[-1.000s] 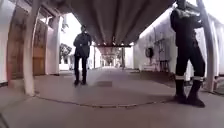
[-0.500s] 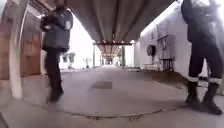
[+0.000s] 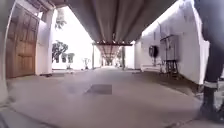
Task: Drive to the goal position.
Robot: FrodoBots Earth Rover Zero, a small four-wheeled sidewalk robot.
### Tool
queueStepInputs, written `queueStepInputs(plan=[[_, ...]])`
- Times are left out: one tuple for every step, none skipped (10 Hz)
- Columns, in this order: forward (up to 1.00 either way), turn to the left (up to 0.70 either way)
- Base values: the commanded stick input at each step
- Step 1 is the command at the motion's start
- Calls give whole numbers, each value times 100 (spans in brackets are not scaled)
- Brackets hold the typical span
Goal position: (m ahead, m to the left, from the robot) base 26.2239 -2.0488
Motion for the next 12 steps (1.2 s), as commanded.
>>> queueStepInputs(plan=[[66, 0], [66, 0], [66, 0], [66, 0], [66, 0], [66, 0], [66, 0], [66, 0], [66, 0], [66, 0], [66, 0], [66, 0]])
